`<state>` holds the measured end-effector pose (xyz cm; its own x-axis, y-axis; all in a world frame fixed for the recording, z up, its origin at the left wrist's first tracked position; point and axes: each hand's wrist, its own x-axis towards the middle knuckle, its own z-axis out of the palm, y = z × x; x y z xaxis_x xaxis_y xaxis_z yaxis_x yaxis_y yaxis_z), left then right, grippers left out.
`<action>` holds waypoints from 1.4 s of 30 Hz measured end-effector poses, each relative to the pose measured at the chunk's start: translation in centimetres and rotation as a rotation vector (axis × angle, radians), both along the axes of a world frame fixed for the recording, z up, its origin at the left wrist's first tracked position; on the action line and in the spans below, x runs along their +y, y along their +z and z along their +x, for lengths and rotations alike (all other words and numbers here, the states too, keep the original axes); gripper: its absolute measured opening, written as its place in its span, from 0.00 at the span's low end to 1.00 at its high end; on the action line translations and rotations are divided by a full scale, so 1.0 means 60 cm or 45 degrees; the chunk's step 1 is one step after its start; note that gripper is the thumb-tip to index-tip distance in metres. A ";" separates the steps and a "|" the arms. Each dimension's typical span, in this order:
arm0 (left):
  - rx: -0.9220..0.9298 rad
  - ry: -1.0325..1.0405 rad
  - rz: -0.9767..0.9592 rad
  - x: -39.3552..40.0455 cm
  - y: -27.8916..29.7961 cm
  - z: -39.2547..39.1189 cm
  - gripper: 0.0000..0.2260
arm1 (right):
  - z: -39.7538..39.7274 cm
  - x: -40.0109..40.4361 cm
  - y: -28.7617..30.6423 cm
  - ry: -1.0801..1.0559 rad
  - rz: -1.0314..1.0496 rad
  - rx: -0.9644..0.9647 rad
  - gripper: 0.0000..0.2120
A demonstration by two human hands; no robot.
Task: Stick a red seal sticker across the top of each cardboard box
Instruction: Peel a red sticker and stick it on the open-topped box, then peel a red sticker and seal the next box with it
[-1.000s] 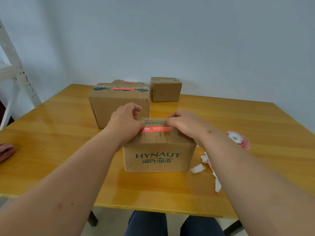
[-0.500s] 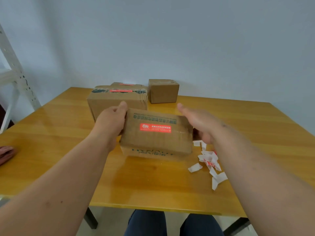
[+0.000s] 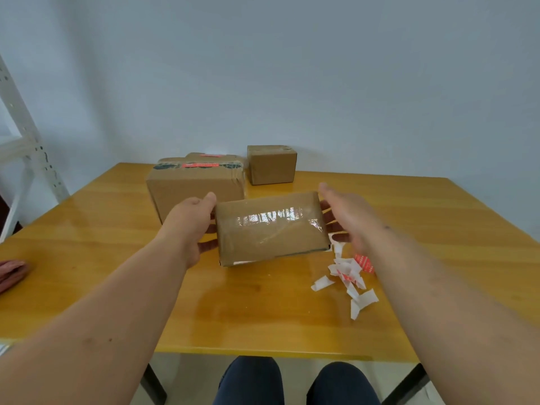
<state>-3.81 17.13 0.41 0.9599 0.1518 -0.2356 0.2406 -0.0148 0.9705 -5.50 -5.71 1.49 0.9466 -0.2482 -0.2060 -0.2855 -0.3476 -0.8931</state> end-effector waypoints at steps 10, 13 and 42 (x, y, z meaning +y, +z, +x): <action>-0.066 -0.076 0.349 -0.016 -0.010 0.034 0.15 | 0.018 -0.004 -0.015 0.083 -0.450 -0.064 0.25; -0.139 -0.024 0.570 -0.014 -0.016 0.047 0.15 | 0.026 -0.002 -0.019 0.078 -0.483 -0.070 0.23; -0.620 -0.812 0.947 -0.349 -0.080 -0.067 0.07 | -0.080 -0.244 -0.077 0.146 -0.827 -0.250 0.17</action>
